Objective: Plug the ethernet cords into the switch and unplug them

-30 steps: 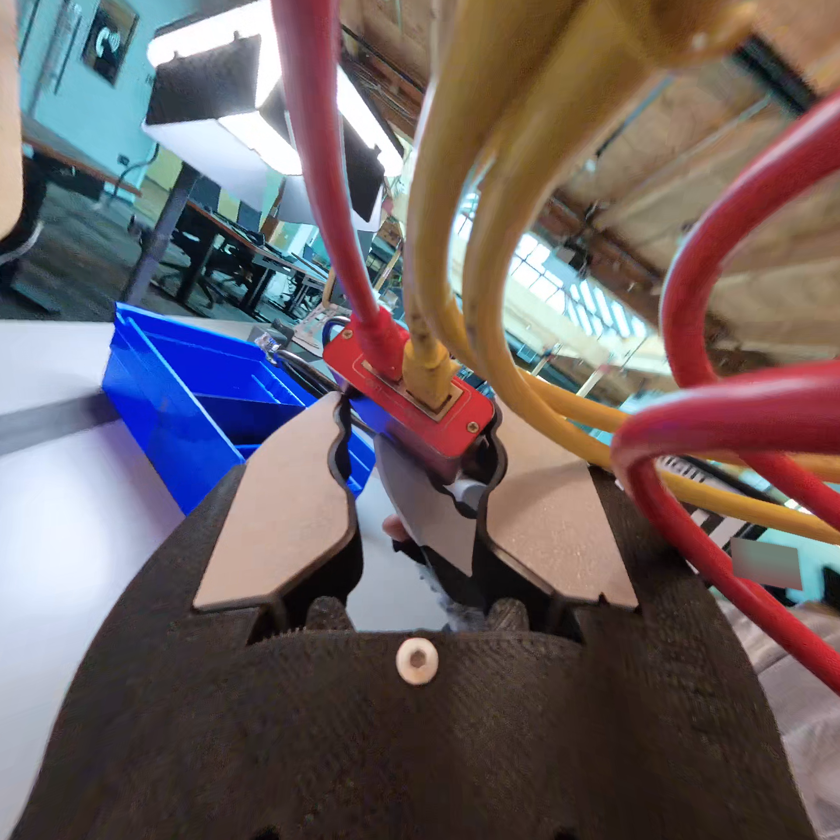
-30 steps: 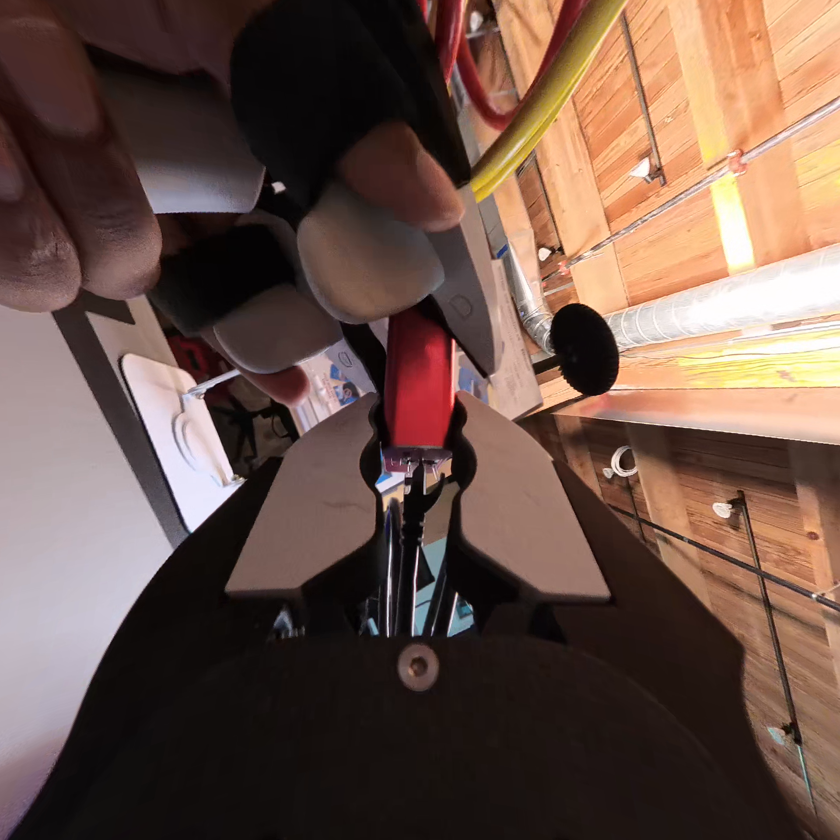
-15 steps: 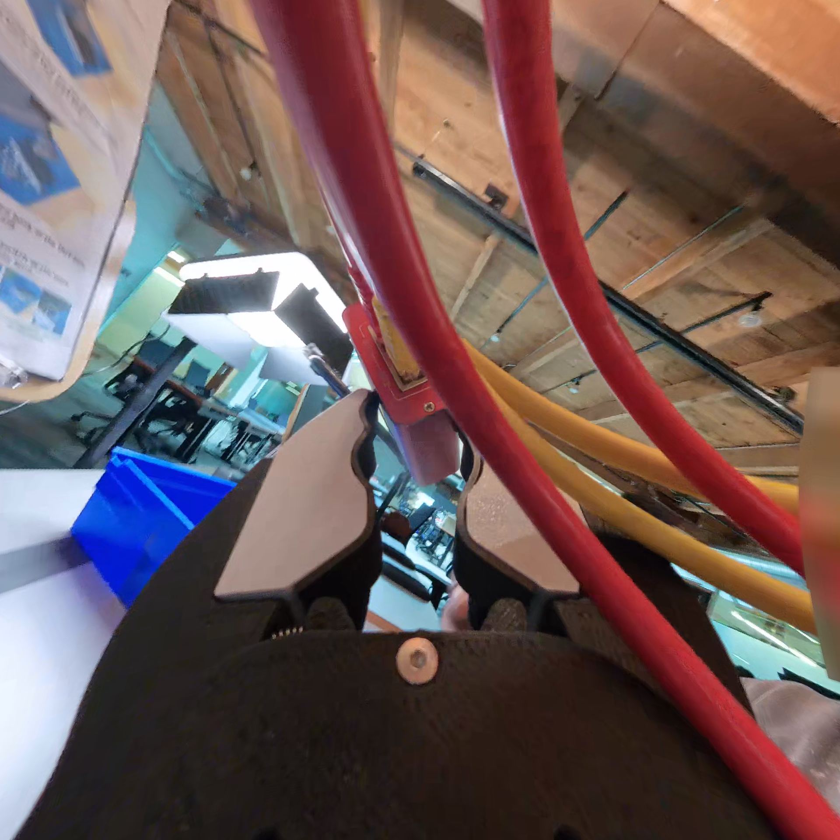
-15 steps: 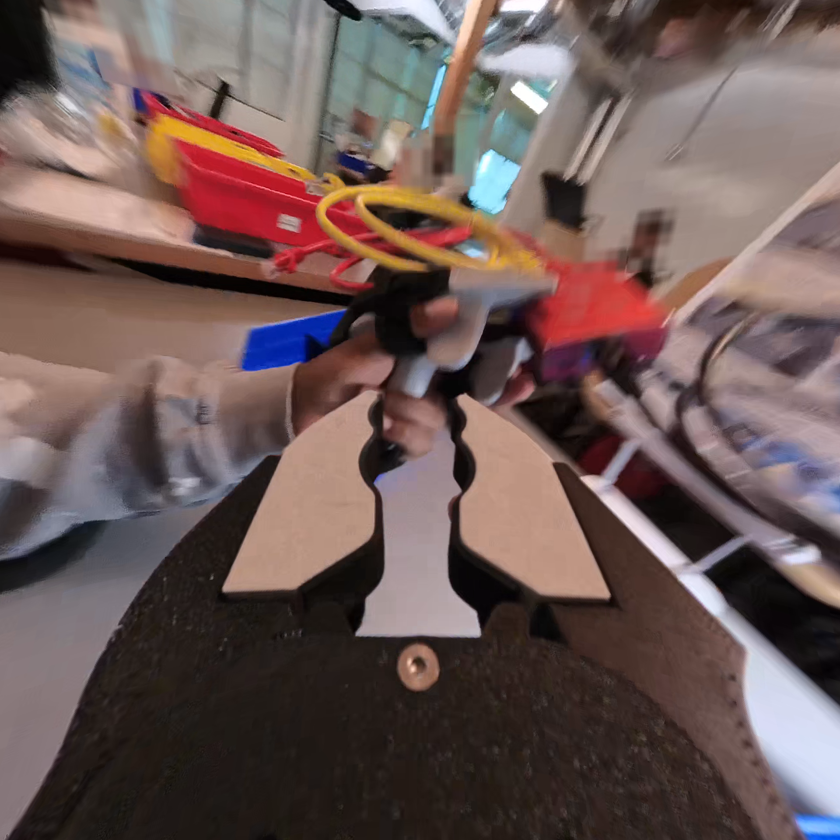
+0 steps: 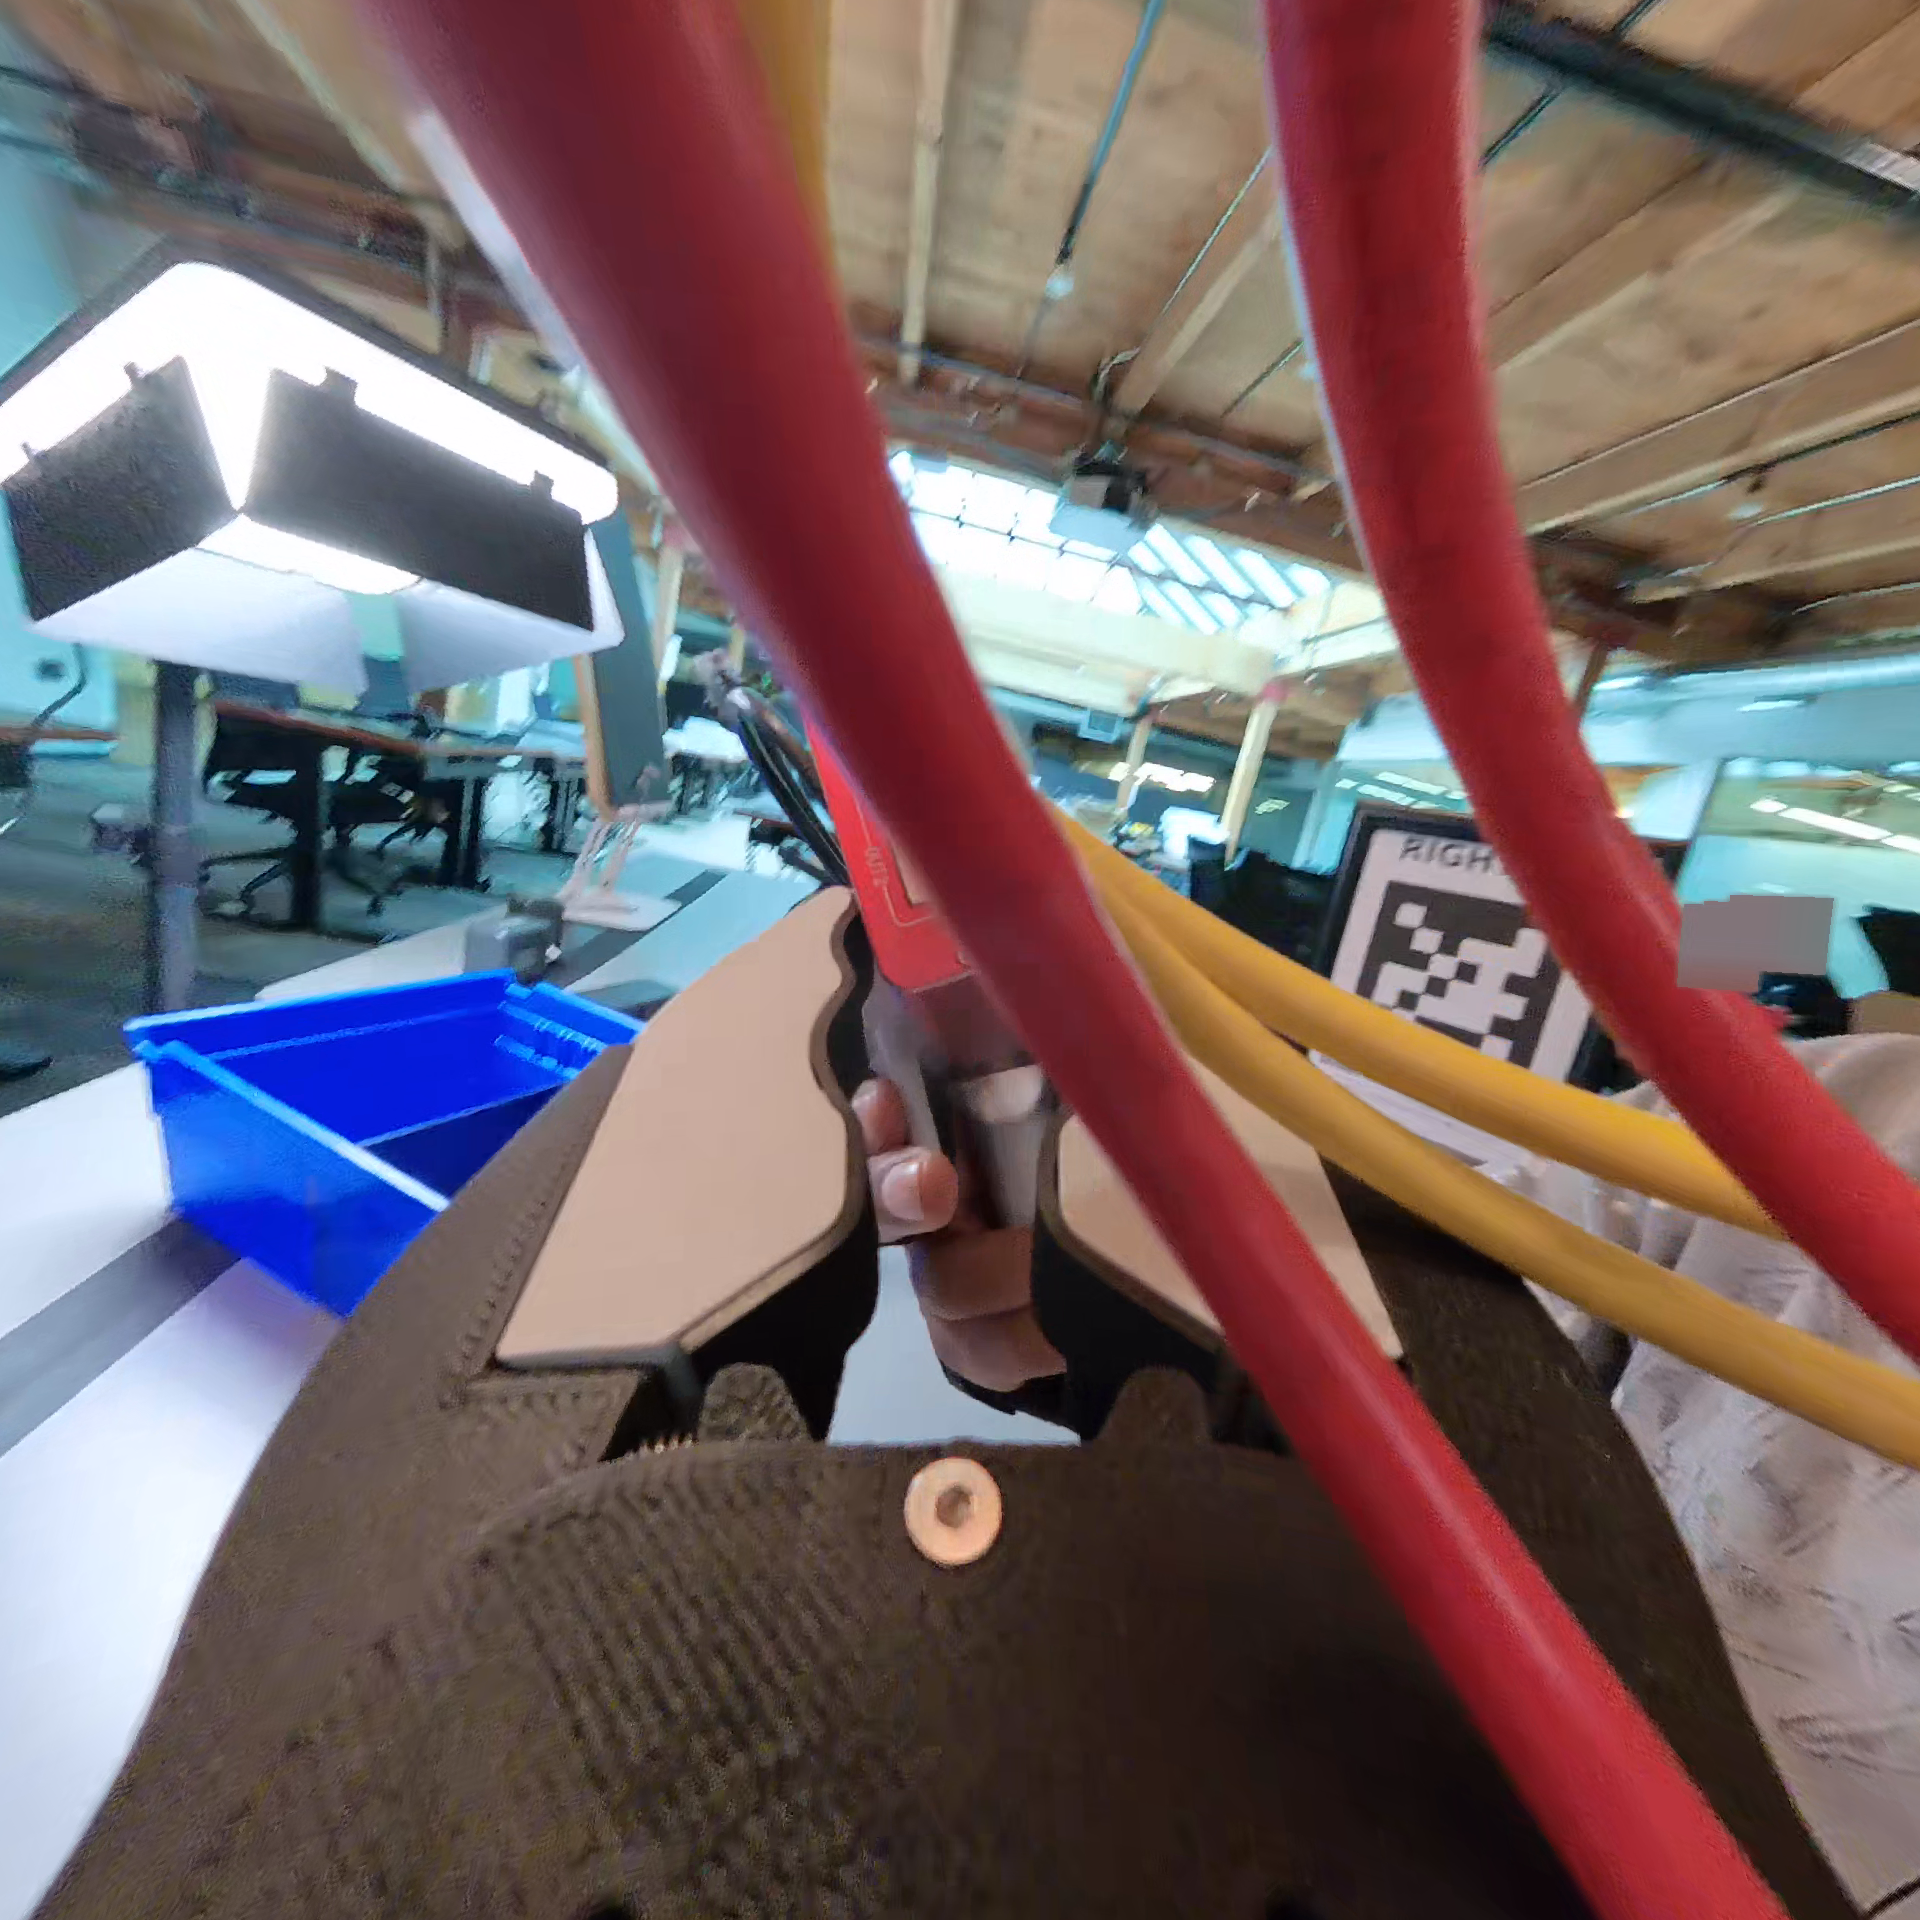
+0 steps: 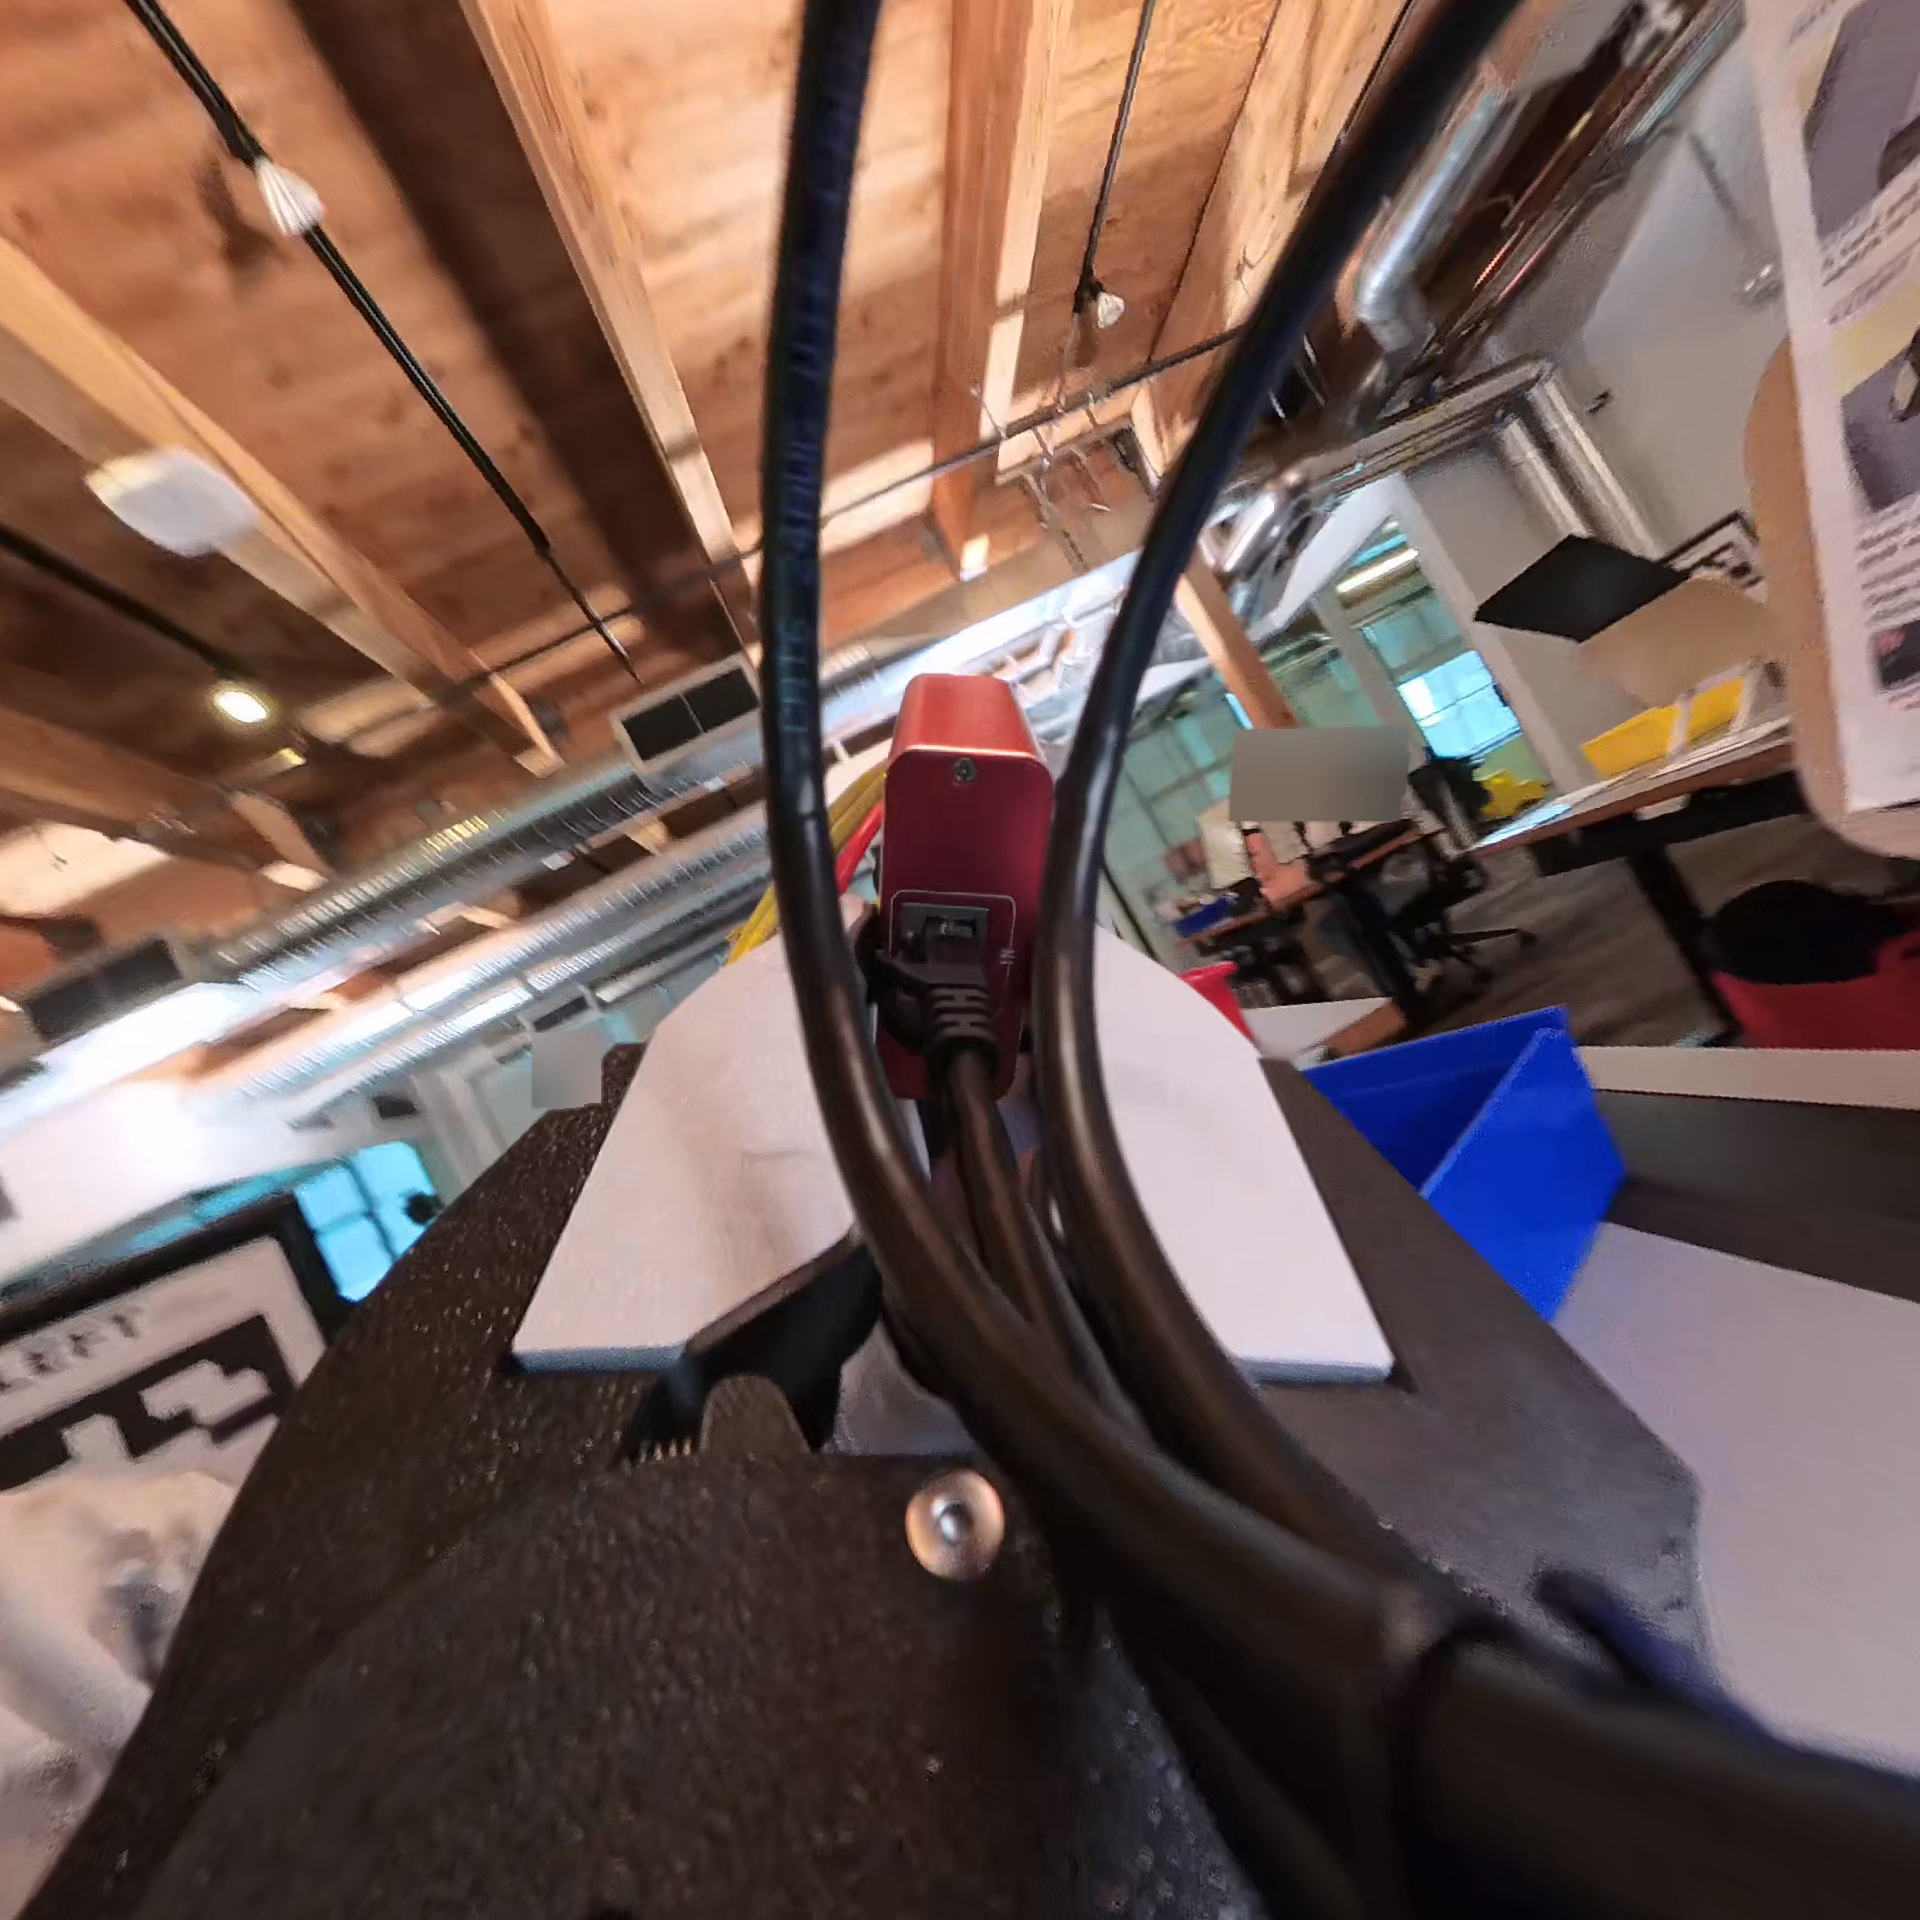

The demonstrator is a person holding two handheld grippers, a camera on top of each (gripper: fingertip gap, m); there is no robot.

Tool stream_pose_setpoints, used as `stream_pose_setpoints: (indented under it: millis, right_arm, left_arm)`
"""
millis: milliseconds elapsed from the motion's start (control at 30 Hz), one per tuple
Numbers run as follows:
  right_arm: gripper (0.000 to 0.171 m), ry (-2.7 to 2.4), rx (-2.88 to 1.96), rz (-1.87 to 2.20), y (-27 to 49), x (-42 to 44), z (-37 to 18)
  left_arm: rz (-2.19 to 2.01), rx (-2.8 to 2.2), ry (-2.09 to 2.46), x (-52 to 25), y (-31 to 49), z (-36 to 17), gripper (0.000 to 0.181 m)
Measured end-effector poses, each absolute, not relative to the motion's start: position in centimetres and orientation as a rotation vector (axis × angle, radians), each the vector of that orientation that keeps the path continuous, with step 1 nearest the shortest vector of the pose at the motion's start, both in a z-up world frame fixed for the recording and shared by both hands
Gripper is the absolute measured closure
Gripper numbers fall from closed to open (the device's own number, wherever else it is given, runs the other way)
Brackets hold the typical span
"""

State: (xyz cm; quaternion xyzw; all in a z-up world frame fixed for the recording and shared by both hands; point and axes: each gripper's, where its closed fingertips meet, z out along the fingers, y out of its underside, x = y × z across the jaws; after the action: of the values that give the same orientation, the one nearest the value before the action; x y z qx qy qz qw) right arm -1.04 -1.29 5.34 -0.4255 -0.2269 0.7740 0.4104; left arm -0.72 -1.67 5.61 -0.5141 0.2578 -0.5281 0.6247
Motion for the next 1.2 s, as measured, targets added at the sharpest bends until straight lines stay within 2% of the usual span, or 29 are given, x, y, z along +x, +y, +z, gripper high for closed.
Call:
stream_pose_setpoints:
  millis: [133,233,467,667,933,1033,1200]
  right_arm:
    - [0.145,-0.403,-0.971,2.121,-0.5,0.5,6.4]
    - [0.146,-0.358,-0.864,2.039,1.0,3.5,8.5]
    - [0.145,-0.255,-0.696,1.776,5.4,12.1,11.9]
    - [0.145,-0.337,-0.694,1.468,6.2,14.4,12.6]
    - [0.145,-0.579,-0.809,1.213,5.5,10.5,10.8]
    - [0.145,-0.596,-0.808,1.210,5.3,10.4,10.8]
    - [0.144,-0.589,-0.807,1.133,5.9,11.1,11.0]
  left_arm:
    - [-1.151,-1.235,0.588,-0.7,-1.6,5.9,0.148]
    - [-1.195,-1.250,0.599,-0.9,-0.9,4.6,0.141]
    - [-1.213,-1.504,0.748,4.4,2.7,-8.1,0.145]
    - [-1.108,-1.609,1.264,9.0,-2.0,-14.7,0.152]
    - [-1.318,-1.492,1.462,10.5,-7.5,-10.6,0.156]
    - [-1.548,-1.499,1.590,7.9,-11.2,-8.3,0.148]
    - [-1.446,-1.540,1.641,3.0,-12.5,-6.2,0.145]
